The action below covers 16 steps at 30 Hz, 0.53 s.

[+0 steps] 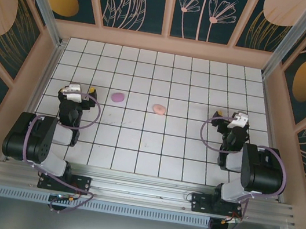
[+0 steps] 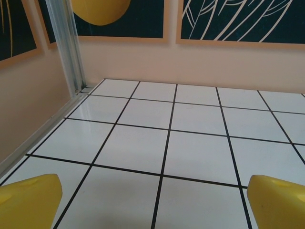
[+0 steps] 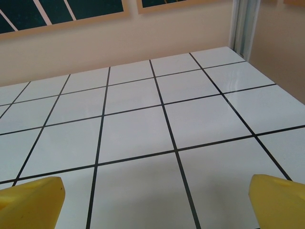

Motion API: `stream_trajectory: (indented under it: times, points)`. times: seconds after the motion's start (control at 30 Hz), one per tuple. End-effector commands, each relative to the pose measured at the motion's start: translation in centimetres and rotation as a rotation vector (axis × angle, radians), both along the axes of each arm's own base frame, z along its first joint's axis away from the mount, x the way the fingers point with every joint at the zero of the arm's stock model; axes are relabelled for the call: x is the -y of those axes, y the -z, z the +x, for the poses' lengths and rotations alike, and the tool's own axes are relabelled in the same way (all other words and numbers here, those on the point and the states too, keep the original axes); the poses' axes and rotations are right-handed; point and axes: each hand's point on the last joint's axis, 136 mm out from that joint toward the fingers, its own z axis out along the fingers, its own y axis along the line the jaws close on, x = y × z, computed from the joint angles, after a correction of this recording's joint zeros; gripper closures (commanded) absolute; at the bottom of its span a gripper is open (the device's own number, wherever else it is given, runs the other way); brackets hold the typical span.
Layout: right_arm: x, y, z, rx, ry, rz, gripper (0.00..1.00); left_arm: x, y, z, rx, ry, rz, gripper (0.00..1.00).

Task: Insert the wireless bluetooth earbuds into the charging case

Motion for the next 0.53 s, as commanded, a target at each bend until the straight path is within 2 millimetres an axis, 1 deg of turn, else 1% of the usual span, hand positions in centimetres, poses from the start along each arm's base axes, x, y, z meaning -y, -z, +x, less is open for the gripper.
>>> stream_trajectory:
  times: [0.0,0.5]
  points:
    - [-0.28,-1.14,0.57,0.04,-0.012,-0.012,0.01,0.07,-0.3,0.28,0.011,0.009,-0.018,0.01]
    - [-0.32,-1.12,0.63,0.039,-0.017,-0.011,0.01,0.12,-0.29,0.28,0.011,0.01,-0.017,0.01]
